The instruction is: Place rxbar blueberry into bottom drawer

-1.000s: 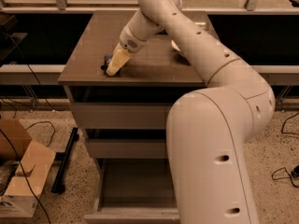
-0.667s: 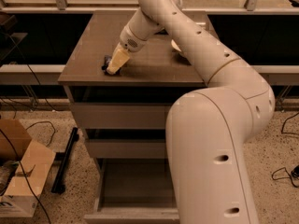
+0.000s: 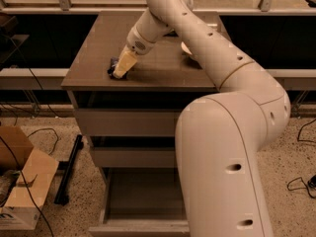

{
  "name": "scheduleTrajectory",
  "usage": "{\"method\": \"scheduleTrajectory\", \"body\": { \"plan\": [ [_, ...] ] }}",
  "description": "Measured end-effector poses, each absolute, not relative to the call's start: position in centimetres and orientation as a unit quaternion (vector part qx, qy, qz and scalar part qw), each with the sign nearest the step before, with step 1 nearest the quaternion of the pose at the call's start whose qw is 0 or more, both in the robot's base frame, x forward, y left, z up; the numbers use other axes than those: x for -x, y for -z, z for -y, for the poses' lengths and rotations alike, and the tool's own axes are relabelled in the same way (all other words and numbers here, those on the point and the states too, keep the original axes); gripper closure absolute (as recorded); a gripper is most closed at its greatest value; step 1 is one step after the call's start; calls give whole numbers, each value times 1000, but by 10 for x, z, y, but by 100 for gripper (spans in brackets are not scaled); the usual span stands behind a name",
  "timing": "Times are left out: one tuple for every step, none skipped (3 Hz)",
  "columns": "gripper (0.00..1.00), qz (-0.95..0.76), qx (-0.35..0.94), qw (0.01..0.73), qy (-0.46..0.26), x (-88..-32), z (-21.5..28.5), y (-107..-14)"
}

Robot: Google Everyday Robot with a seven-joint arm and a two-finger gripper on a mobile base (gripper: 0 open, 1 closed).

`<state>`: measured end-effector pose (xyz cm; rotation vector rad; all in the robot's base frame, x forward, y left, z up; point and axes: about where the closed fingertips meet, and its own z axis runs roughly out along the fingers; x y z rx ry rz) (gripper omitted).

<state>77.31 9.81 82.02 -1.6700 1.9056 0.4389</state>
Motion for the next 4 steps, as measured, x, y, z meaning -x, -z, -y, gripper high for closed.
{"method": "scheduleTrajectory", "body": {
  "plan": [
    [100, -711, 623, 281, -164, -773, -98, -820],
    [100, -711, 624, 280, -164, -773, -99, -821],
    [100, -711, 624, 280, -164, -773, -99, -821],
    [82, -711, 624, 280, -164, -773, -99, -821]
  ]
}}
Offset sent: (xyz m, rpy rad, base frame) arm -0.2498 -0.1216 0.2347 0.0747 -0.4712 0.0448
